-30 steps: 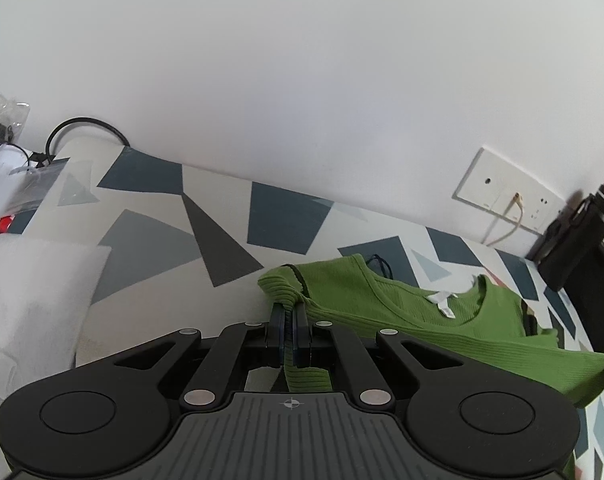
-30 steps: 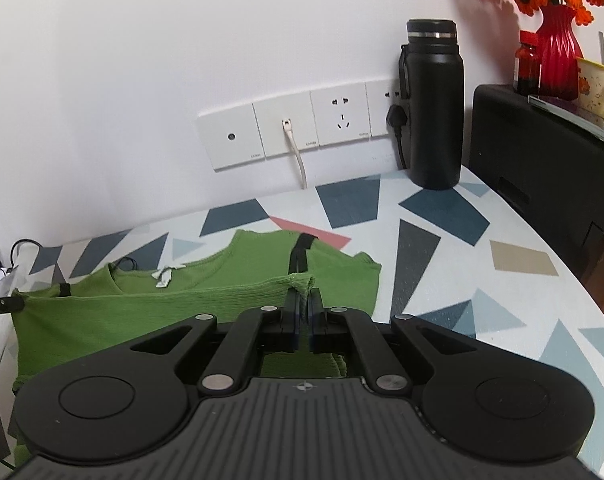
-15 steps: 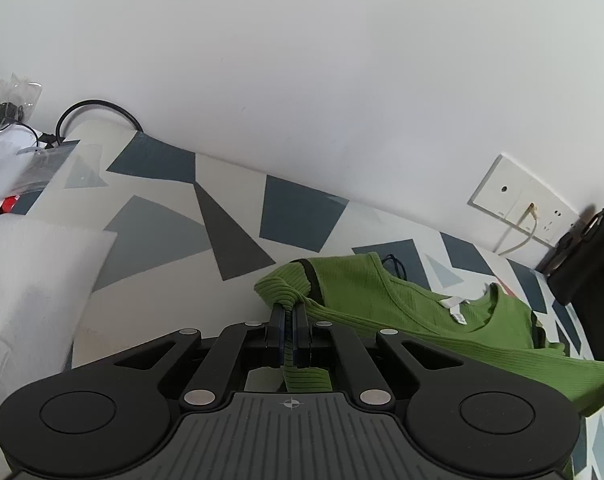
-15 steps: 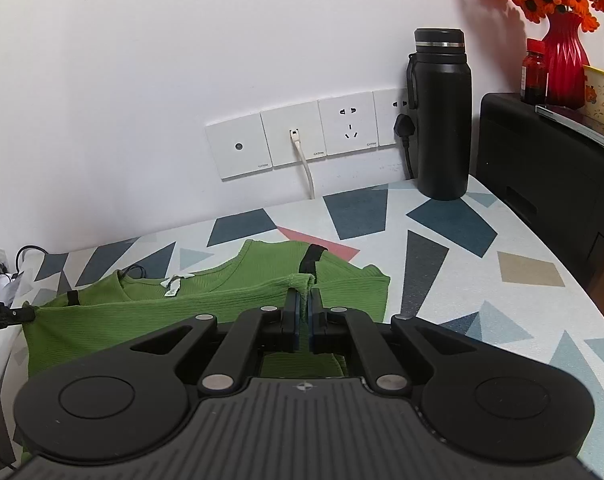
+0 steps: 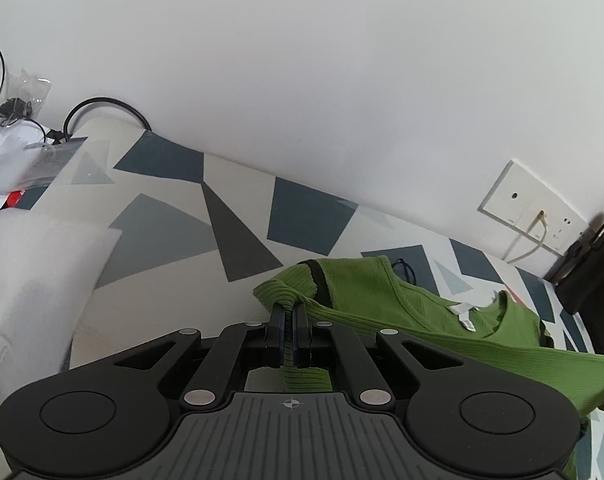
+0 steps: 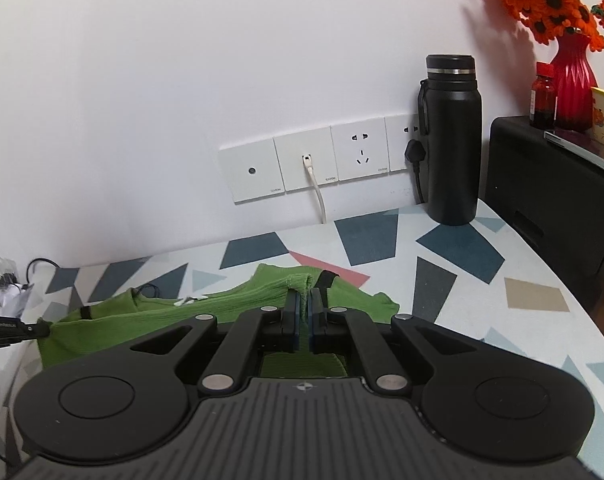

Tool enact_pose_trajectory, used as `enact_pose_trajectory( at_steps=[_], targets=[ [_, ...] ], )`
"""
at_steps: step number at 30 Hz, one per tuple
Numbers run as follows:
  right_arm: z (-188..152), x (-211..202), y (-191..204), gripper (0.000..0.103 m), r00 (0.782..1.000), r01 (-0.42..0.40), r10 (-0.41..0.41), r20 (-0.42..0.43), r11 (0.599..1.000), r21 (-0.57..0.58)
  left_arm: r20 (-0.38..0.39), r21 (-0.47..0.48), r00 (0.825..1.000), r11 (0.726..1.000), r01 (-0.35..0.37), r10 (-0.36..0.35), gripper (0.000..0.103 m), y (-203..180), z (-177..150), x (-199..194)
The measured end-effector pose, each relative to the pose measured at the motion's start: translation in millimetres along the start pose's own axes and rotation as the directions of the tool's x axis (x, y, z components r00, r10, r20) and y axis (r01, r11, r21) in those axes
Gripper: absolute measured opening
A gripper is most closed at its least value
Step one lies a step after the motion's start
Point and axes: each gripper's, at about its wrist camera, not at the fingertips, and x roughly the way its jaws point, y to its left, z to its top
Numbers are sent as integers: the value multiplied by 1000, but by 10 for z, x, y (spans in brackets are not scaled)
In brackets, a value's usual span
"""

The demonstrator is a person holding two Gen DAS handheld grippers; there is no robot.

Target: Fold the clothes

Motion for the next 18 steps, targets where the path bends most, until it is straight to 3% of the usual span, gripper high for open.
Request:
enact_pose_trajectory(
  at_steps=[16, 18],
  targets=[
    [-161, 1075, -236, 4, 984, 84, -77, -162, 996, 37, -18, 54, 997, 996, -77, 78, 4, -121, -15, 489],
    [-175, 1197, -249, 4, 982, 98, -91, -169, 994, 39, -26, 88, 995, 992, -92, 94, 14, -148, -26, 574]
  ],
)
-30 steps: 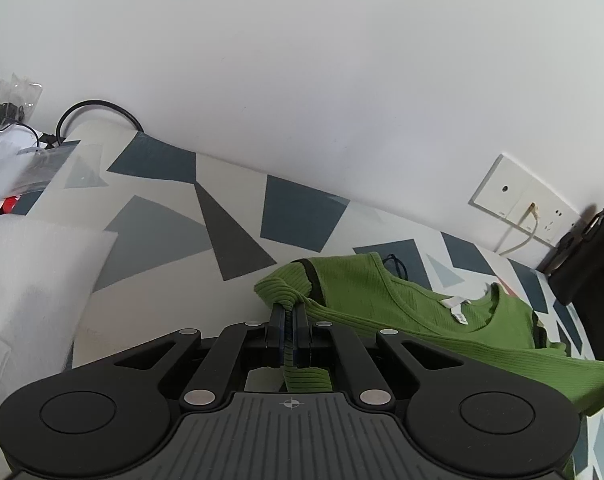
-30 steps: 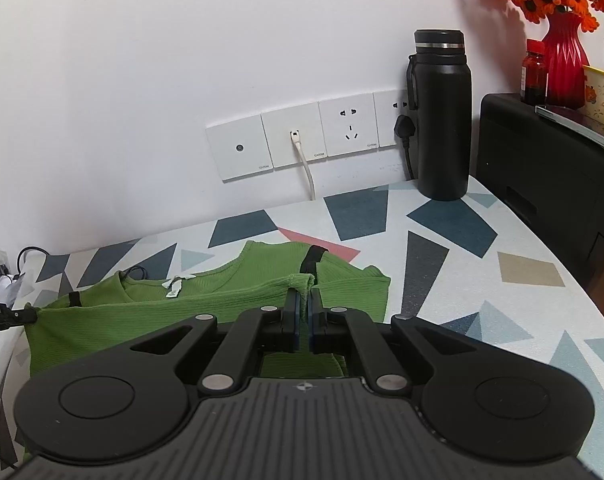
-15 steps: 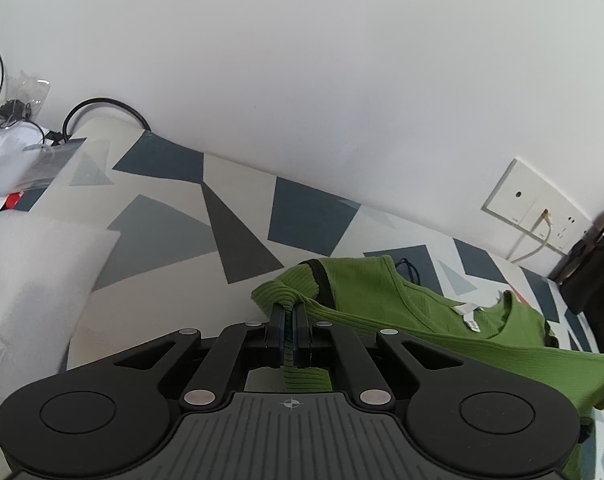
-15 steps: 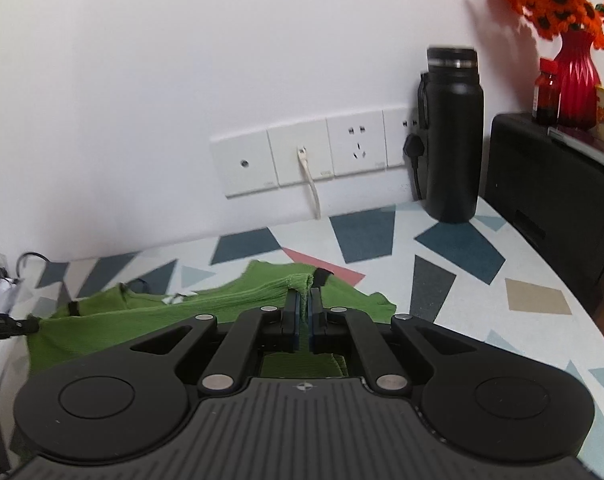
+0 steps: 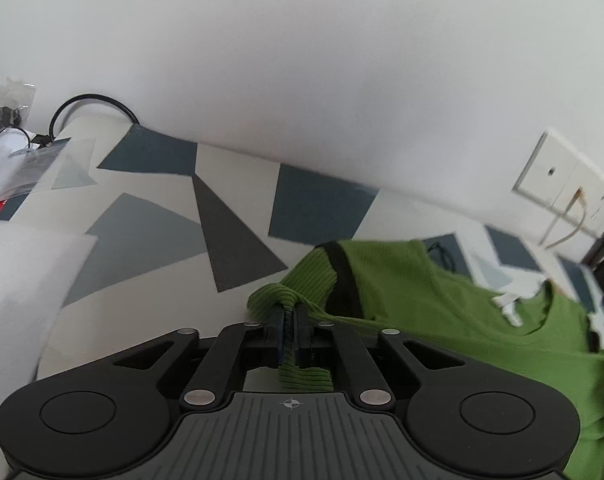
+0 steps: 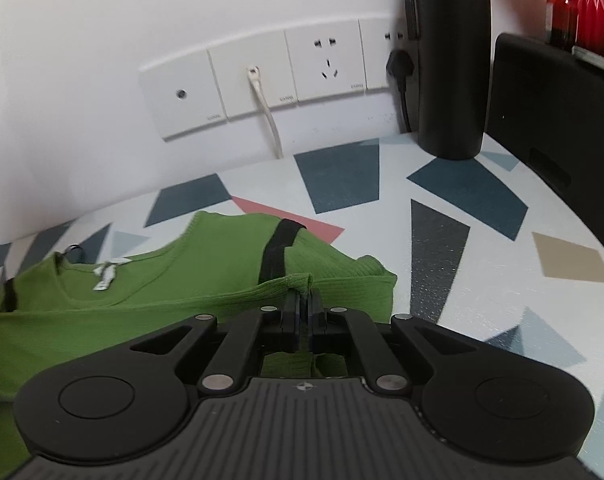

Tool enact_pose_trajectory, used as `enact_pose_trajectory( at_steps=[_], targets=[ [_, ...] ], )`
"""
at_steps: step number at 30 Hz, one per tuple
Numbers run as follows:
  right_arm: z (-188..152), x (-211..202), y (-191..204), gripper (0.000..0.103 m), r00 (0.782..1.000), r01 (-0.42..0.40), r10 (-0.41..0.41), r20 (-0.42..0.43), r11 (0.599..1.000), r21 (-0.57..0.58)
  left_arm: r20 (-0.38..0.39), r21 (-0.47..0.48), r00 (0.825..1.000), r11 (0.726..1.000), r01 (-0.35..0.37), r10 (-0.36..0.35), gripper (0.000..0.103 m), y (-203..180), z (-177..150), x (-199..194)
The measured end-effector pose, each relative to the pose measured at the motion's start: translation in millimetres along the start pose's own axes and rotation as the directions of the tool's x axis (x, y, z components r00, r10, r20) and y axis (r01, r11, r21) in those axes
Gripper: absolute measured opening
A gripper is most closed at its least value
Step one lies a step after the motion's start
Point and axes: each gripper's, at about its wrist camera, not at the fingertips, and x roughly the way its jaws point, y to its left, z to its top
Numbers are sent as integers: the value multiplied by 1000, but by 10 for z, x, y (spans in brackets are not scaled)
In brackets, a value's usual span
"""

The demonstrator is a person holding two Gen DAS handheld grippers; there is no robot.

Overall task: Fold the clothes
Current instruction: 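Open both tools and release the sweater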

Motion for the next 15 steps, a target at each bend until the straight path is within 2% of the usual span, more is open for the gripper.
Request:
enact_pose_trajectory(
  at_steps=[1, 2, 3, 4, 5, 9, 12, 14, 15],
  targets=[
    [3, 45, -3, 6, 1000, 11, -11, -2, 1000, 2, 4, 24, 1000, 1000, -4, 3, 19, -22, 0, 24],
    [9, 70, -13, 9, 1000, 25, -25, 0, 1000, 9, -2, 59, 1000, 998, -10, 10, 33, -56, 16, 37],
    [18, 71, -31, 18, 999, 36, -36, 5, 999, 20, -12, 85, 1000, 996, -12, 13, 50, -82, 44, 38],
    [32, 58, -55, 23, 999, 43, -43, 10, 999, 33, -11, 91, 1000, 996, -4, 5, 58, -81, 75, -2],
    [56, 13, -89, 24, 999, 41, -42, 19, 998, 48, -6, 94, 1000, 996, 5, -5, 60, -73, 107, -53],
    [114, -265, -287, 24, 997, 40, -45, 65, 995, 90, -6, 114, 996, 989, 95, -94, 60, 10, 154, -343],
    [63, -424, -425, 24, 999, 7, -11, 37, 993, 114, -57, 144, 980, 970, 197, -190, 61, 33, 26, -578],
    [-36, -478, -434, 24, 999, -36, 36, -1, 995, 97, -99, 194, 968, 950, 244, -229, 62, -6, -134, -705],
    [-91, -485, -406, 24, 998, -54, 56, -20, 996, 71, -111, 232, 968, 941, 245, -224, 62, -42, -218, -739]
  ],
)
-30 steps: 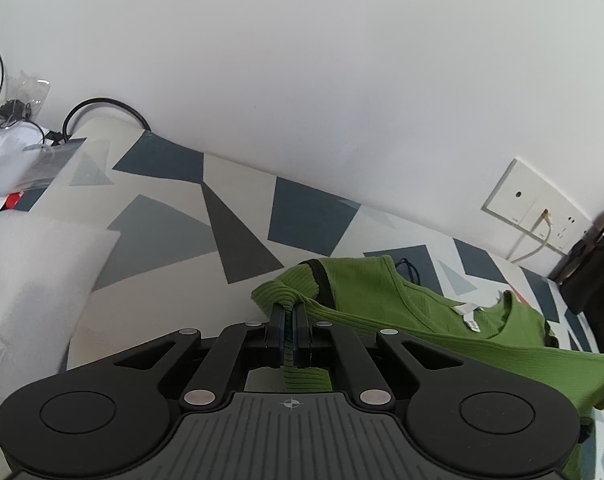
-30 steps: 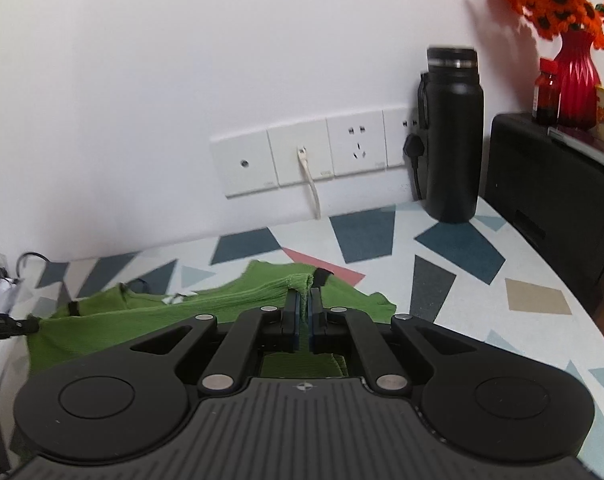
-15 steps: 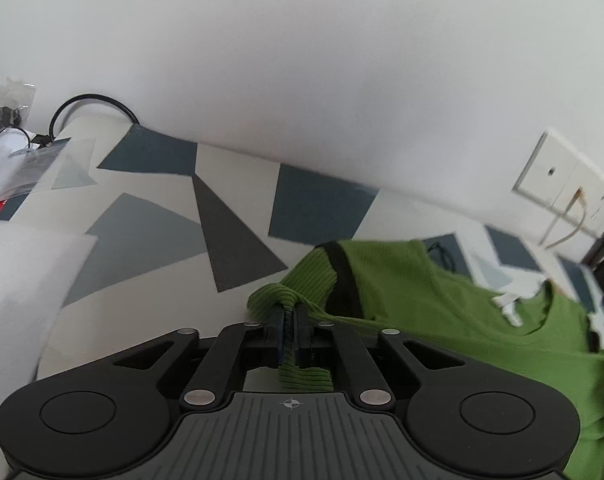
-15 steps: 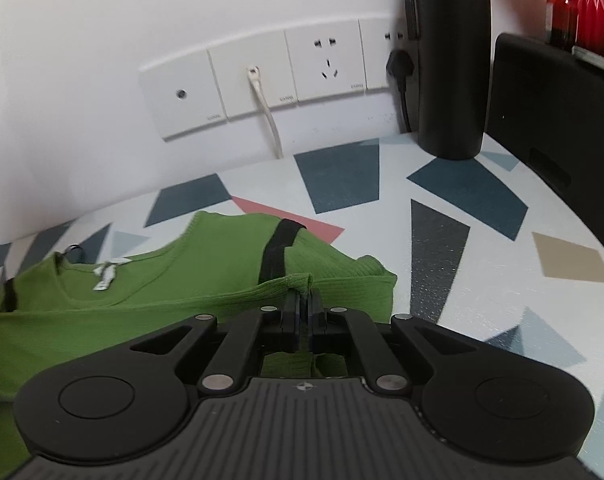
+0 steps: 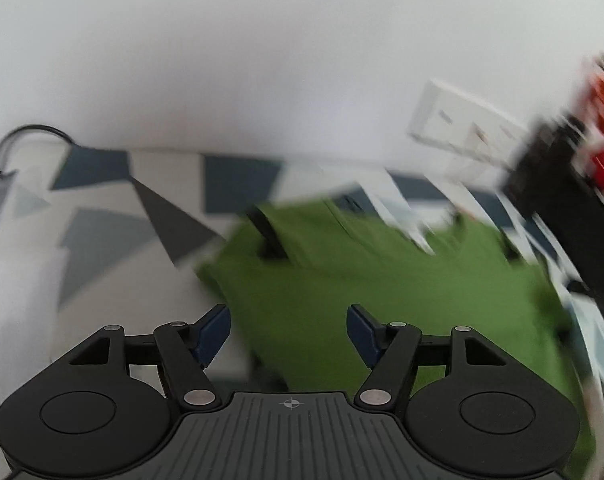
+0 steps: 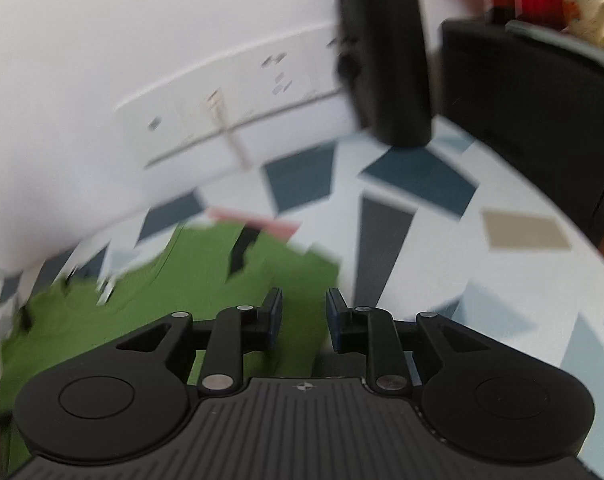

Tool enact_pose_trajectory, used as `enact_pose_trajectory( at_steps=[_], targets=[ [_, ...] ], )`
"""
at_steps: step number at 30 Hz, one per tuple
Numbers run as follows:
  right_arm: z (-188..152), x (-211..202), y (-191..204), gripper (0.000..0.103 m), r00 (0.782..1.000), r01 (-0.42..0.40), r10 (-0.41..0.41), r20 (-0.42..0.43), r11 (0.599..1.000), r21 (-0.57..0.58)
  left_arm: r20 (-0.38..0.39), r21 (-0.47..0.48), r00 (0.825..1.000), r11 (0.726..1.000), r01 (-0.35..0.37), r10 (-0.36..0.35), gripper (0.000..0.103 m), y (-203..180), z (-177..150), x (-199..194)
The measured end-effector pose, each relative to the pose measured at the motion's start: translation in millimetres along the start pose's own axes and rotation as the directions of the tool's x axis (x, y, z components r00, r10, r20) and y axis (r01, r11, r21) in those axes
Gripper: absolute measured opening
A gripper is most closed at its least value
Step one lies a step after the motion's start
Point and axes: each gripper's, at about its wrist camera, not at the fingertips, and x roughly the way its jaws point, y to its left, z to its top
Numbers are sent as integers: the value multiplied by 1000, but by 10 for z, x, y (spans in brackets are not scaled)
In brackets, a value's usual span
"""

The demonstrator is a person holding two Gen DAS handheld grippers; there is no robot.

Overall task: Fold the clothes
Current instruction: 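Open both tools and release the sweater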

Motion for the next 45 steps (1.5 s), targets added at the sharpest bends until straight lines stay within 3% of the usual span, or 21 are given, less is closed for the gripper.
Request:
enact_pose_trajectory(
  at_steps=[4, 5, 8, 11, 14, 17, 20, 25, 28, 32, 37, 40, 42, 45],
  targets=[
    [-175, 102, 193, 25, 999, 8, -12, -36, 994, -109, -27, 124, 998, 990, -61, 64, 59, -196, -236, 52],
    [-197, 138, 224, 25, 999, 12, -16, -35, 994, -108, -24, 126, 997, 989, -73, 76, 55, -213, -265, 78],
    [-221, 194, 275, 16, 999, 40, -43, -27, 996, -85, -4, 93, 997, 992, -81, 82, 18, -195, -301, 99],
    [-205, 98, 300, 10, 999, 44, -44, 0, 997, -64, 19, 110, 991, 985, -130, 129, 3, -208, -302, 52],
    [-204, 32, 201, 9, 999, 48, -48, 14, 999, 14, 7, 83, 987, 984, -161, 161, 3, -107, -304, 20],
    [-253, 34, 130, 9, 998, 68, -67, -19, 996, 53, -25, -1, 991, 991, -135, 135, 10, 30, -315, -10],
    [-302, -44, 189, 9, 997, 81, -81, -2, 997, 14, -8, 1, 994, 994, -110, 110, 39, -20, -328, -71],
    [-262, -302, 306, 9, 993, 69, -68, 91, 998, -7, 12, 89, 995, 992, -95, 94, 42, -266, -355, -85],
    [-268, -277, 295, 9, 993, 92, -91, 74, 996, -10, -2, 58, 997, 995, -83, 83, 44, -273, -360, -34],
    [-369, -120, 224, 10, 992, 128, -127, 6, 992, -22, 0, 44, 994, 993, -106, 106, 54, -235, -340, -38],
    [-435, -197, 216, 40, 982, 189, -189, 27, 982, 2, -9, -11, 993, 993, -122, 122, 70, -157, -352, -122],
    [-481, -293, 213, 49, 979, 202, -203, 32, 979, 27, -22, -44, 995, 995, -94, 94, 86, -168, -411, -190],
    [-544, -359, 232, 53, 979, 200, -201, 24, 979, 27, -28, -43, 996, 996, -84, 82, 102, -219, -462, -233],
    [-668, -445, 303, 64, 979, 206, -206, 0, 979, -11, -54, -25, 996, 997, -76, 74, 102, -305, -537, -256]
  ],
)
